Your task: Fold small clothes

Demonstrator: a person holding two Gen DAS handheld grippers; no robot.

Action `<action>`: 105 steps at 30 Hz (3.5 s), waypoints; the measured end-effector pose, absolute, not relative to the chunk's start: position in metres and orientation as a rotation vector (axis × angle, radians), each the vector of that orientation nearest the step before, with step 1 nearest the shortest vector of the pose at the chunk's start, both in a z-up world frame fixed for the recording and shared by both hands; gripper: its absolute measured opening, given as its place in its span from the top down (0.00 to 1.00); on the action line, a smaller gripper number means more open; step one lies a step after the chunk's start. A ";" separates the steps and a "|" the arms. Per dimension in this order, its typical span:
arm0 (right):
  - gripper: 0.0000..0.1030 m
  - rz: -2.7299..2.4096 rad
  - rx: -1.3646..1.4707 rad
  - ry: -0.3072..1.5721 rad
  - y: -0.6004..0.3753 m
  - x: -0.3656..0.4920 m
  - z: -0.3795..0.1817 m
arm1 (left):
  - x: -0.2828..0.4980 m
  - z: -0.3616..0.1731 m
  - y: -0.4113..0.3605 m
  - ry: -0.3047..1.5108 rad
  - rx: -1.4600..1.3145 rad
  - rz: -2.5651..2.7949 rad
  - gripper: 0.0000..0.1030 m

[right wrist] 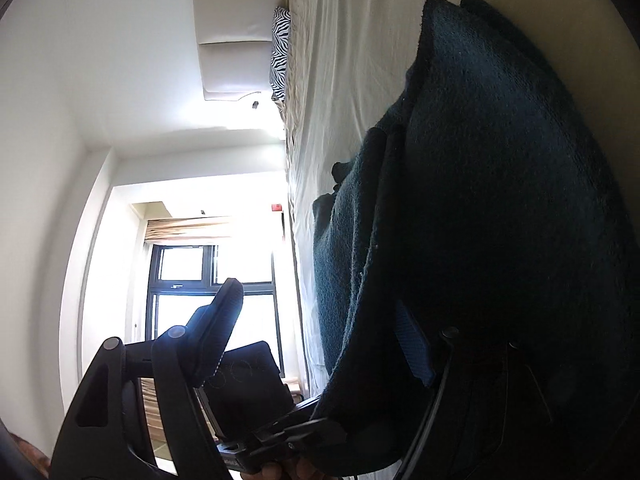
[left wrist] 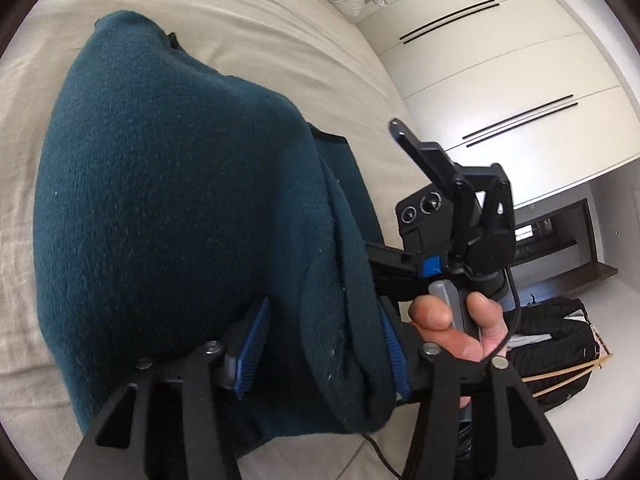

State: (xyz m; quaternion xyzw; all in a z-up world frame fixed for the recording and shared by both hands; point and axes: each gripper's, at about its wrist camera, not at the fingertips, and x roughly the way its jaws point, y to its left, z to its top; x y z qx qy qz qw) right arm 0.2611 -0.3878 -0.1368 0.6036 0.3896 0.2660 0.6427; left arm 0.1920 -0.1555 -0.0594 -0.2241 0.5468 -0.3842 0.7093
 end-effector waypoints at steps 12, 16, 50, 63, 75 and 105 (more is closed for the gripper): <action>0.30 0.511 1.055 1.072 -0.361 0.273 -0.114 | 0.161 -0.063 -0.055 1.125 -0.588 -0.803 0.27; 0.51 0.445 0.902 1.135 -0.342 0.282 -0.112 | 0.161 -0.069 -0.054 1.123 -0.587 -0.810 0.27; 0.88 0.247 0.799 1.063 -0.403 0.230 -0.080 | 0.184 -0.063 -0.100 1.122 -0.533 -0.822 0.27; 0.83 0.276 0.836 1.001 -0.428 0.193 -0.094 | 0.214 -0.062 -0.102 1.056 -0.502 -0.726 0.23; 0.32 0.274 0.836 1.021 -0.447 0.183 -0.077 | 0.261 -0.085 -0.123 1.151 -0.488 -0.710 0.20; 0.81 0.108 0.073 1.041 -0.264 0.151 0.017 | 0.214 -0.032 -0.107 1.118 -0.257 -0.543 0.61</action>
